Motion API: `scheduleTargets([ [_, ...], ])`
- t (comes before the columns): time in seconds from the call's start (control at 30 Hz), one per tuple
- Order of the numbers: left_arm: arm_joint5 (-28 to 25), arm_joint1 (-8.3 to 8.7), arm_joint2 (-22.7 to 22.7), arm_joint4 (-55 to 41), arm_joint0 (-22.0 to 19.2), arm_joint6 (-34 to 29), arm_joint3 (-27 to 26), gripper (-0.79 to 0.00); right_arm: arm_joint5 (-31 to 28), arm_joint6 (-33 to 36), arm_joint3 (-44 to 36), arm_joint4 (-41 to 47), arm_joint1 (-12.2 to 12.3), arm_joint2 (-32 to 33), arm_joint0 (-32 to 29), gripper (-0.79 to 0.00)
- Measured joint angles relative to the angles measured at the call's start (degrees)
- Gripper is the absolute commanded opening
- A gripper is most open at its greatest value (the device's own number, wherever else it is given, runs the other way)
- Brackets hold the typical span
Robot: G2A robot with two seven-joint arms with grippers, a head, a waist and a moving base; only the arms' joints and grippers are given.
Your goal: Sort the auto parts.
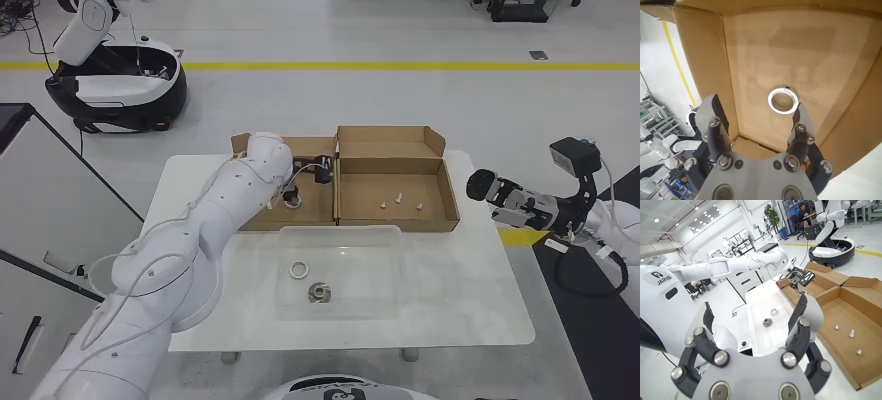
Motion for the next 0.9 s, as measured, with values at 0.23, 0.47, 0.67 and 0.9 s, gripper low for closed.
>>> scheduleTargets([
  [0.23, -7.1, 0.12, 0.3, 2.4, -3.0, 2.9, -3.1, 0.0, 0.0, 0.0, 0.0, 0.0, 0.0, 0.0, 0.0, 0.0],
  [0.47, -12.5, 1.95, -0.4, 4.2, -5.3, 4.8, -7.1, 0.0, 0.0, 0.0, 0.0, 0.0, 0.0, 0.0, 0.0, 0.0],
  [0.67, -12.5, 4.58, -0.4, 0.5, -4.5, 2.4, -14.5, 0.0, 0.0, 0.0, 0.0, 0.0, 0.0, 0.0, 0.0, 0.0],
  [0.9, -12.5, 10.01, -3.1, -9.8, -2.8, -8.4, -28.3, 0.0, 0.0, 0.0, 0.0, 0.0, 0.0, 0.0, 0.0, 0.0],
])
